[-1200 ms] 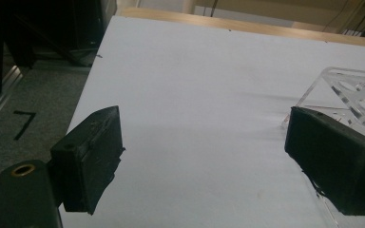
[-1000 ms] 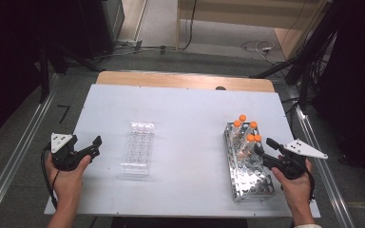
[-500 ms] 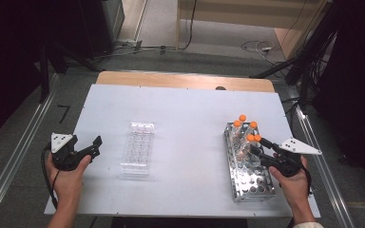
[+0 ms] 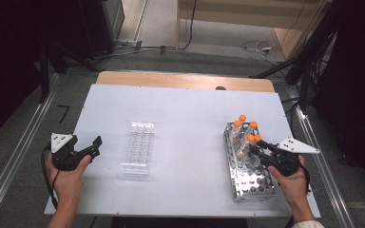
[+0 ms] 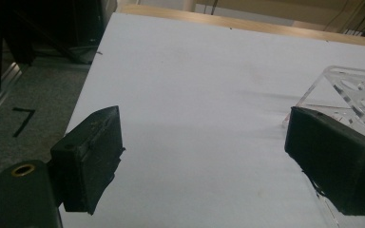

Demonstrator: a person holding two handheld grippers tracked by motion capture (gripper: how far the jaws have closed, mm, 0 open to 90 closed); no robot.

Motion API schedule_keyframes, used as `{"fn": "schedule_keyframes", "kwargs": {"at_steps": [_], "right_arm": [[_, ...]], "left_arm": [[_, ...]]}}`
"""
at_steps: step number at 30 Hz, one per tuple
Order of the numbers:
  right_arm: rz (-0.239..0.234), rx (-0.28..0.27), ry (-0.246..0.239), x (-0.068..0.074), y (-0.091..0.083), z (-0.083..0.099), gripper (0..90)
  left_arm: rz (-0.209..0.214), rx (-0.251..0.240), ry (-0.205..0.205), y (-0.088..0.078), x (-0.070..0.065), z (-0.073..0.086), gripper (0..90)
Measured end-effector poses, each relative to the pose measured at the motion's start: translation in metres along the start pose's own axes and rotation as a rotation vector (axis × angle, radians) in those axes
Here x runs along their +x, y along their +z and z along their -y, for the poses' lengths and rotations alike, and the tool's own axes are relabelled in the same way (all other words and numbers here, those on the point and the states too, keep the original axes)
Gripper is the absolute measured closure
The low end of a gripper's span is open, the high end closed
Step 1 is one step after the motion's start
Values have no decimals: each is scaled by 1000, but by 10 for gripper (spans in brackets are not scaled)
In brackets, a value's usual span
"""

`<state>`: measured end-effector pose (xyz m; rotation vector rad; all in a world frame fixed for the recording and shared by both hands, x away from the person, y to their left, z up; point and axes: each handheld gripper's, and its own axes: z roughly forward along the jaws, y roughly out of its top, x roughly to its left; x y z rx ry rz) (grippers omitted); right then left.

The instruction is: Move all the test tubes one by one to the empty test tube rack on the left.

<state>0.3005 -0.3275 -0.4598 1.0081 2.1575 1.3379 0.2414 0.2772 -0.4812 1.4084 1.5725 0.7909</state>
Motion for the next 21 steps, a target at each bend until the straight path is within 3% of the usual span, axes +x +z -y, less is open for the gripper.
{"fn": "schedule_keyframes", "kwargs": {"at_steps": [21], "right_arm": [[-52, -2, 12, -8, 5, 1, 693]], "left_arm": [[0, 2, -9, 0, 0, 0, 124]]}}
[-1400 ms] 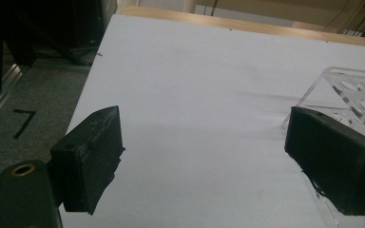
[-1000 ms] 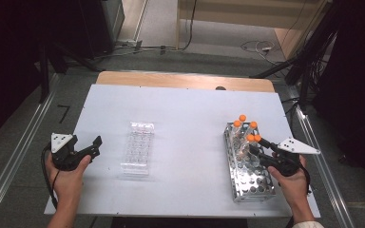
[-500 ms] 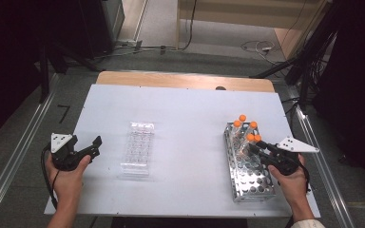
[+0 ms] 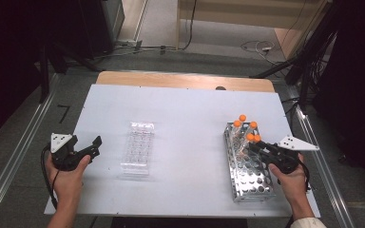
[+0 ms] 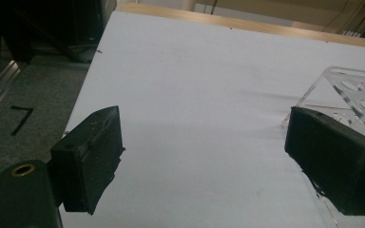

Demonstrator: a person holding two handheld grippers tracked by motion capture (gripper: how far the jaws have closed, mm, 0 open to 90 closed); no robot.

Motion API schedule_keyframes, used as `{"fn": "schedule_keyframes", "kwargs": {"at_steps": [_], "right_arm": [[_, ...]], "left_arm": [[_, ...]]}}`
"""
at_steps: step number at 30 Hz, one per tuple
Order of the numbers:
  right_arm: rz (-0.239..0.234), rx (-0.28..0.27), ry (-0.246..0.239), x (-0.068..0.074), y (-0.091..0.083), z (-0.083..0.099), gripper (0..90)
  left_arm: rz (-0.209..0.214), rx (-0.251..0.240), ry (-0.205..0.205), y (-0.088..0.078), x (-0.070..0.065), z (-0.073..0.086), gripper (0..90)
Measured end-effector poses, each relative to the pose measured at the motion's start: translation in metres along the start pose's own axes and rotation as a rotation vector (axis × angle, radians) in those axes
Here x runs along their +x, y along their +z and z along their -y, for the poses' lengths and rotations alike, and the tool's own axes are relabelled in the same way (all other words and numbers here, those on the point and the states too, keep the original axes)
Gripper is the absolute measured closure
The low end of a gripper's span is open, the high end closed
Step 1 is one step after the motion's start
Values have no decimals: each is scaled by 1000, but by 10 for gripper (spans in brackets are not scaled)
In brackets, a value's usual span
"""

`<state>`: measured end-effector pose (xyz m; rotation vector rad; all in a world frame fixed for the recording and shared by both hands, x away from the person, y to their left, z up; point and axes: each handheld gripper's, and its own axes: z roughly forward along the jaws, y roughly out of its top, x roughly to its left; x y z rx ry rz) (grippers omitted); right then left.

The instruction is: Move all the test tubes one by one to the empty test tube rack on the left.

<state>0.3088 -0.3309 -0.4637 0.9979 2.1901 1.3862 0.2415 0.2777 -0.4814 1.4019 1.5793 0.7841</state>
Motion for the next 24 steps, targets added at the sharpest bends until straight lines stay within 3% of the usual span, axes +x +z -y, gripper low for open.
{"fn": "schedule_keyframes", "kwargs": {"at_steps": [24], "right_arm": [[18, -29, -5, 0, -4, -2, 730]], "left_arm": [[1, 0, -3, 0, 0, 0, 124]]}}
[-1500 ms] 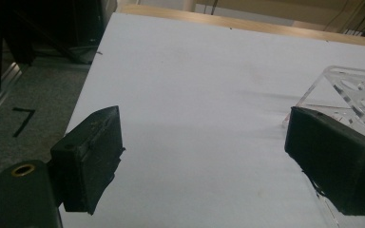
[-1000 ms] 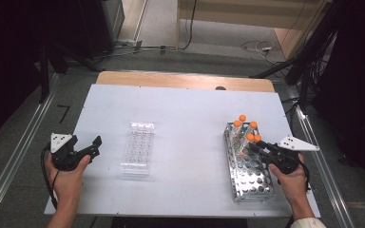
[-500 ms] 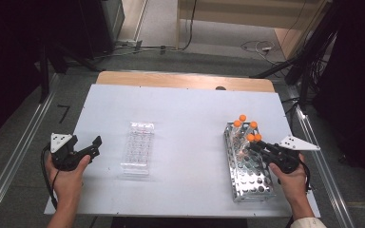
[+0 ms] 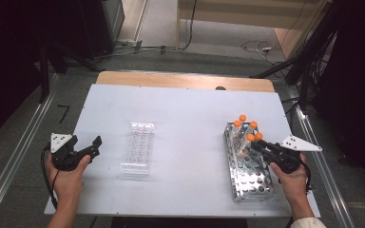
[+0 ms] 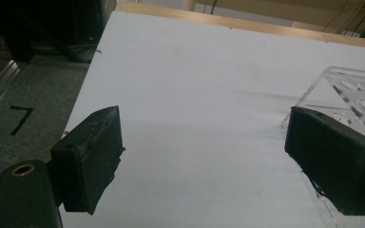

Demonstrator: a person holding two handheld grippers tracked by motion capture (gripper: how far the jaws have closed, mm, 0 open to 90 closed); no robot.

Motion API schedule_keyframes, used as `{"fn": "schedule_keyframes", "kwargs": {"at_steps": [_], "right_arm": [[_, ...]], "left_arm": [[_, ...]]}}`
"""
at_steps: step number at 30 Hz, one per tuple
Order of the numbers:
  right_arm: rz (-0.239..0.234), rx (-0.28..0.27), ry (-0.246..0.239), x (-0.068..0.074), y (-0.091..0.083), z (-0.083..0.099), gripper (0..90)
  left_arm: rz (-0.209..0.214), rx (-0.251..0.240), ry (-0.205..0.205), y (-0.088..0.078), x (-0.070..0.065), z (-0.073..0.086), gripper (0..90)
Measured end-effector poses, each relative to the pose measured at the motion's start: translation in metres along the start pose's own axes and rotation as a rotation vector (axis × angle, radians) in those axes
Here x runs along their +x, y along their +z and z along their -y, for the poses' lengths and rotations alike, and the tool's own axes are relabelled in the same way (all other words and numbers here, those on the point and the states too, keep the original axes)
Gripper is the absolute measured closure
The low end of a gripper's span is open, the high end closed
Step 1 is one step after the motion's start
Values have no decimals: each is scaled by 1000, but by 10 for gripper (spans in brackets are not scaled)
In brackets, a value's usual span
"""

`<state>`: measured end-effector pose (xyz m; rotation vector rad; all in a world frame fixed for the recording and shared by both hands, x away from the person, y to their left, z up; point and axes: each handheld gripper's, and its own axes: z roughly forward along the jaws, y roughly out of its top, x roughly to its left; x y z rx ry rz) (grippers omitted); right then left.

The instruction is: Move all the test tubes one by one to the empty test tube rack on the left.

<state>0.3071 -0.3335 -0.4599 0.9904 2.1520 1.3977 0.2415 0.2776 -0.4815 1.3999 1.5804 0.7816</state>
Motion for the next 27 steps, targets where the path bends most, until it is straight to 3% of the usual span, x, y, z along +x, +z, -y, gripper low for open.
{"fn": "schedule_keyframes", "kwargs": {"at_steps": [27], "right_arm": [[36, -68, -17, 7, -18, -18, 732]], "left_arm": [[2, -2, -3, 0, 1, 0, 124]]}}
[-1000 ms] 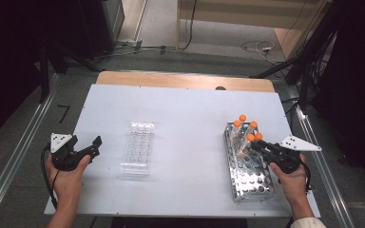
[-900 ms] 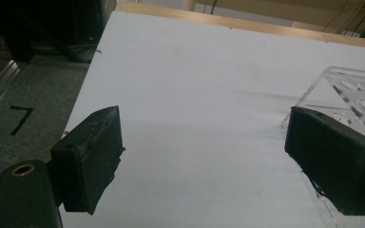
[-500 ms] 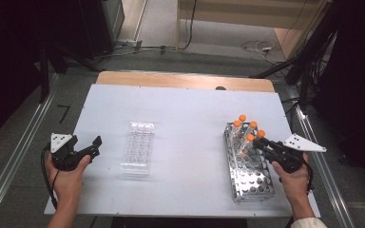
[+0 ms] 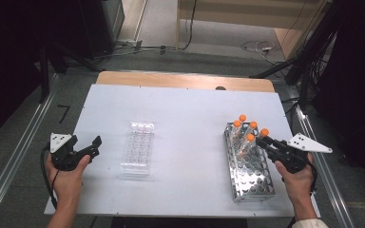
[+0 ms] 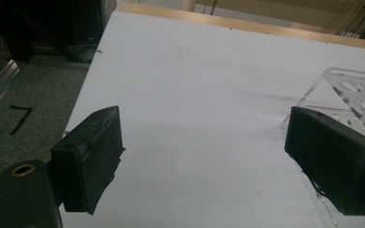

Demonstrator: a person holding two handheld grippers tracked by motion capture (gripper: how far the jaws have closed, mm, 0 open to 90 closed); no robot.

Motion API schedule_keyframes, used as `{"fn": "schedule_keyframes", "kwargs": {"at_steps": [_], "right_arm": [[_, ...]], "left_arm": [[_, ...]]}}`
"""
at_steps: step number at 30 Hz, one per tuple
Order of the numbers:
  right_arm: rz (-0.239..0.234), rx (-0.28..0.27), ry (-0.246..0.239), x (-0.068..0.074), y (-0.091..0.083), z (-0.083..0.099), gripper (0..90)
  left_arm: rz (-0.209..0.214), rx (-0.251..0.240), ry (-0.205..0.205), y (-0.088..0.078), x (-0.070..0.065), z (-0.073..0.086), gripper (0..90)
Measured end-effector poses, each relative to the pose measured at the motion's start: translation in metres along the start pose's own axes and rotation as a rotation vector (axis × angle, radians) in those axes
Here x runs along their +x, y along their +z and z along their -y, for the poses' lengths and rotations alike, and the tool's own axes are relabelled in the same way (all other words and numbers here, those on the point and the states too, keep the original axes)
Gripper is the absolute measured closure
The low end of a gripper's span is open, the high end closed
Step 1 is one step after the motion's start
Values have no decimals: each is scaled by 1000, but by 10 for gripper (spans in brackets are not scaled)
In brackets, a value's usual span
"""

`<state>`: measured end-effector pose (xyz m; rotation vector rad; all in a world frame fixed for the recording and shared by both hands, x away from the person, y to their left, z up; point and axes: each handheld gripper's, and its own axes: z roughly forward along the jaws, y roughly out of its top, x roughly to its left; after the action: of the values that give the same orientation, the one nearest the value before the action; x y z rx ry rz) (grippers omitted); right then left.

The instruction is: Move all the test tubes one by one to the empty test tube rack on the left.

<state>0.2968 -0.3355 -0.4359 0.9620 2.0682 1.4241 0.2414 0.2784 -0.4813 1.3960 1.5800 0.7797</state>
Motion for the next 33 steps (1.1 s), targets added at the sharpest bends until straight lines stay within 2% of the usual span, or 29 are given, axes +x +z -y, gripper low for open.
{"fn": "schedule_keyframes", "kwargs": {"at_steps": [14, 21, 24, 29, 33], "right_arm": [[12, -55, 12, 5, -17, -12, 732], [16, -63, 22, 7, -27, -17, 731], [9, -70, 32, 9, -33, -18, 732], [-13, -85, 17, 18, -40, -24, 731], [-40, -88, 4, 27, -39, -29, 732]], "left_arm": [[1, -2, -1, 0, 0, 0, 124], [4, -11, -5, -3, 0, -1, 124], [5, -28, -18, -4, 0, -2, 124], [16, -58, -26, -10, -1, -7, 125], [51, -81, -13, -15, -9, -12, 125]]}}
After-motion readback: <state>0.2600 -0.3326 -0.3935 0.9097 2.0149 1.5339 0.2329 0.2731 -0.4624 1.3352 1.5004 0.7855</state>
